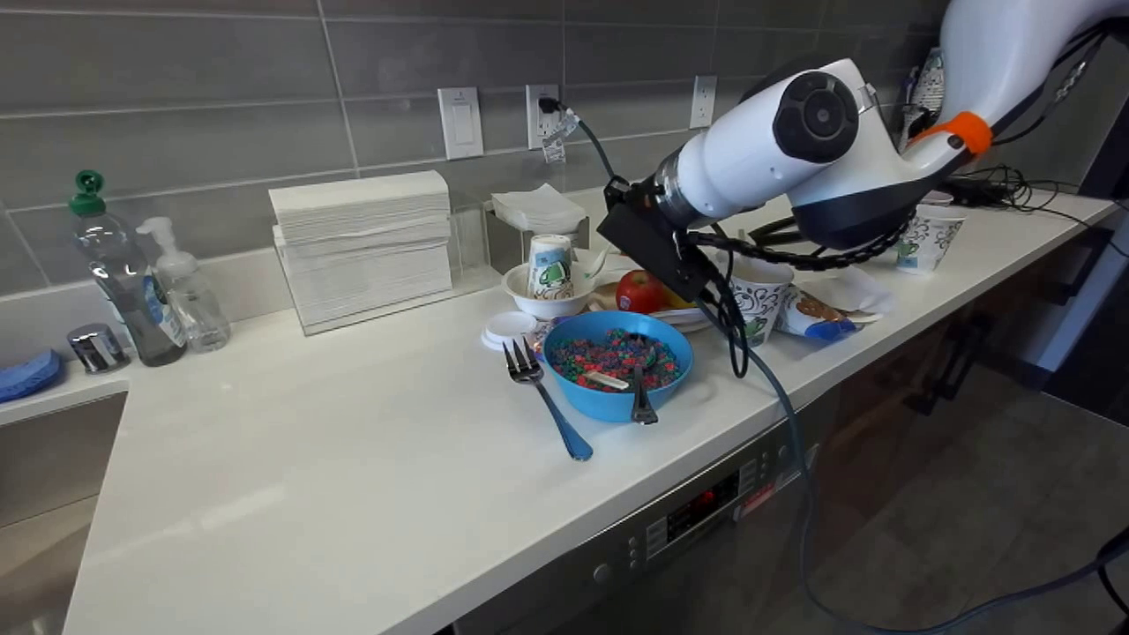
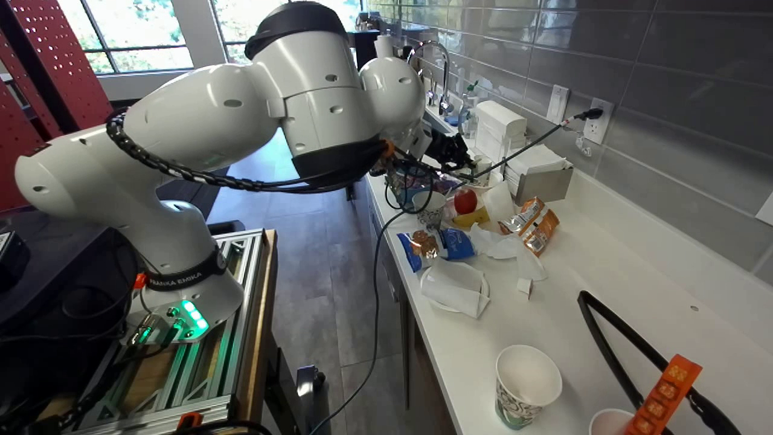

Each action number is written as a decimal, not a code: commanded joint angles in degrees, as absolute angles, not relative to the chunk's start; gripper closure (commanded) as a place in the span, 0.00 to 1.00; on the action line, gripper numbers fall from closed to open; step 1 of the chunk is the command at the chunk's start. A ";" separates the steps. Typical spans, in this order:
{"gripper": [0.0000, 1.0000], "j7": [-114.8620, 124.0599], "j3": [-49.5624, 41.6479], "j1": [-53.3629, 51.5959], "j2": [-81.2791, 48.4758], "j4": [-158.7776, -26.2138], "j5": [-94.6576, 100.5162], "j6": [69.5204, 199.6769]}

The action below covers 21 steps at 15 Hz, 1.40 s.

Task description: Place some cereal from the blue bowl into the white bowl.

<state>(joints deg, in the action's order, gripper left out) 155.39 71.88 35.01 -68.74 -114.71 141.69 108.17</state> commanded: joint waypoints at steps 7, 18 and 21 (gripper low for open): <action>0.99 156.61 64.15 25.47 -52.32 -110.18 122.41 112.12; 0.99 152.83 45.29 12.11 -37.03 -107.85 102.69 133.24; 0.99 154.57 38.23 8.38 -33.71 -110.21 104.13 143.36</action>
<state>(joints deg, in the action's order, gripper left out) 152.13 45.22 12.24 -38.65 -106.92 104.56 135.50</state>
